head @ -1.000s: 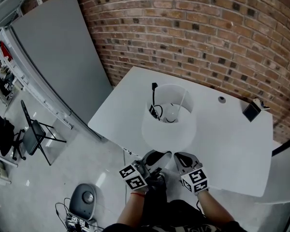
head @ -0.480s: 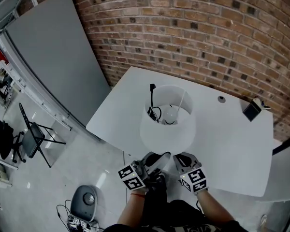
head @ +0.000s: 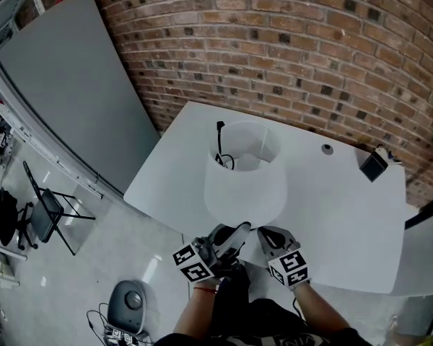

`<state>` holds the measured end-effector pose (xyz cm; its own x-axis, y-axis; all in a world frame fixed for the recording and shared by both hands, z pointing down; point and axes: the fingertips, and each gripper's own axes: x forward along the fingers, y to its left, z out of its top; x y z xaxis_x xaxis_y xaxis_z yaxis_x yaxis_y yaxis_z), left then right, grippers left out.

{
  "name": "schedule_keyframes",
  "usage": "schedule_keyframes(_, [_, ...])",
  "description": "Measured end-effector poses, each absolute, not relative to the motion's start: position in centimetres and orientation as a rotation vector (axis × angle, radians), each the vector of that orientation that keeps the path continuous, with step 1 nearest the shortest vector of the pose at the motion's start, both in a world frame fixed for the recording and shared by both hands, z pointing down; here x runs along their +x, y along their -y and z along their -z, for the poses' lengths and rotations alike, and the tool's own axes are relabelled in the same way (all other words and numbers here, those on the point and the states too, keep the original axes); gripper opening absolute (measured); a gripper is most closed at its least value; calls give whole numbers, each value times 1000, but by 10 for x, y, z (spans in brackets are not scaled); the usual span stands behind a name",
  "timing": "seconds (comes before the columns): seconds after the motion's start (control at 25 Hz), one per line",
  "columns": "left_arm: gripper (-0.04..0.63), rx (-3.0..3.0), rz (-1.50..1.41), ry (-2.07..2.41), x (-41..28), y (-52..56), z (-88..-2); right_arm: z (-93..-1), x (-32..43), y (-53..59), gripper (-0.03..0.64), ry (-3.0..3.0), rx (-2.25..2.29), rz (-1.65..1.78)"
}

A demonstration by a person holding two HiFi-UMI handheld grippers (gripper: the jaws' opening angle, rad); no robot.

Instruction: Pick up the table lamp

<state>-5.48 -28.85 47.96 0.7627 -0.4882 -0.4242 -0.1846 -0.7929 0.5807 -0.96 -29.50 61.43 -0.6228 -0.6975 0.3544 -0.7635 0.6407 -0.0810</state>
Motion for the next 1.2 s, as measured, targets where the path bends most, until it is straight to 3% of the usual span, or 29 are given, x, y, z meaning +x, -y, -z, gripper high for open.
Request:
schedule_keyframes(0.96, [20, 2402, 808, 427, -63, 383, -453, -611, -33, 377, 3, 2525, 1161, -448])
schedule_keyframes(1.2, [20, 2417, 787, 416, -67, 400, -451, -610, -39, 396, 91, 2486, 1194, -472])
